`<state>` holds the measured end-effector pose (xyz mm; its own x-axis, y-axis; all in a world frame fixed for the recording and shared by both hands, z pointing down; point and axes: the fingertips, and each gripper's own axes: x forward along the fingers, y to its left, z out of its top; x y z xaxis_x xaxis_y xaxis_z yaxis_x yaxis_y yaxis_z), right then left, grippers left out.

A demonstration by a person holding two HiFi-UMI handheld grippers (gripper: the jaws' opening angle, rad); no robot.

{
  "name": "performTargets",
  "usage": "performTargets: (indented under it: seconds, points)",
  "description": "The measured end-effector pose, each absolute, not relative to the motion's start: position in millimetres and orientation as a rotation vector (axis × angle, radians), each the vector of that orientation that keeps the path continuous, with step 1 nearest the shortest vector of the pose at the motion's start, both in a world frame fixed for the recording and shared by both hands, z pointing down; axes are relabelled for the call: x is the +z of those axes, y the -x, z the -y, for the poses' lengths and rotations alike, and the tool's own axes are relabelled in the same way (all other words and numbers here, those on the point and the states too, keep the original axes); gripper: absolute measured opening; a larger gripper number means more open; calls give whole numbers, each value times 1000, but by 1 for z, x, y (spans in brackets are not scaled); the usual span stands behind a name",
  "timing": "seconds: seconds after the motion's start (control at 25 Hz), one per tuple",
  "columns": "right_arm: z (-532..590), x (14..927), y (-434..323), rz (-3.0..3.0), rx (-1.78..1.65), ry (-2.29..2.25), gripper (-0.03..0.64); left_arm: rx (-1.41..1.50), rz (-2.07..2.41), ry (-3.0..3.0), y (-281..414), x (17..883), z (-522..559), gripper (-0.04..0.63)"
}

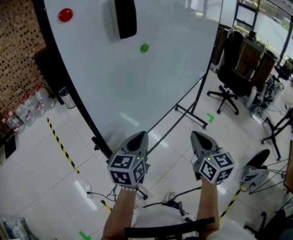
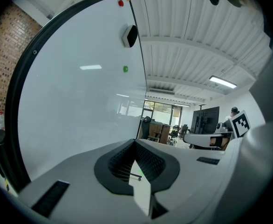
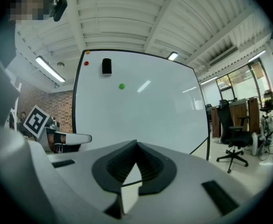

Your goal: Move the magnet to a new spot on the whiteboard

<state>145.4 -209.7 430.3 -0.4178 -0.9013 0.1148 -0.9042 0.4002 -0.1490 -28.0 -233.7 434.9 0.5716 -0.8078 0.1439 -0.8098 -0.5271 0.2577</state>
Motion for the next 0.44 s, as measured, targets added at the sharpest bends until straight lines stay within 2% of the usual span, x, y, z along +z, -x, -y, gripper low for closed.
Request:
performTargets:
  seconds: [0.44]
  points:
    - [208,431,-153,2610,309,-1701,2,15,1330,-2510,25,434,233,-6]
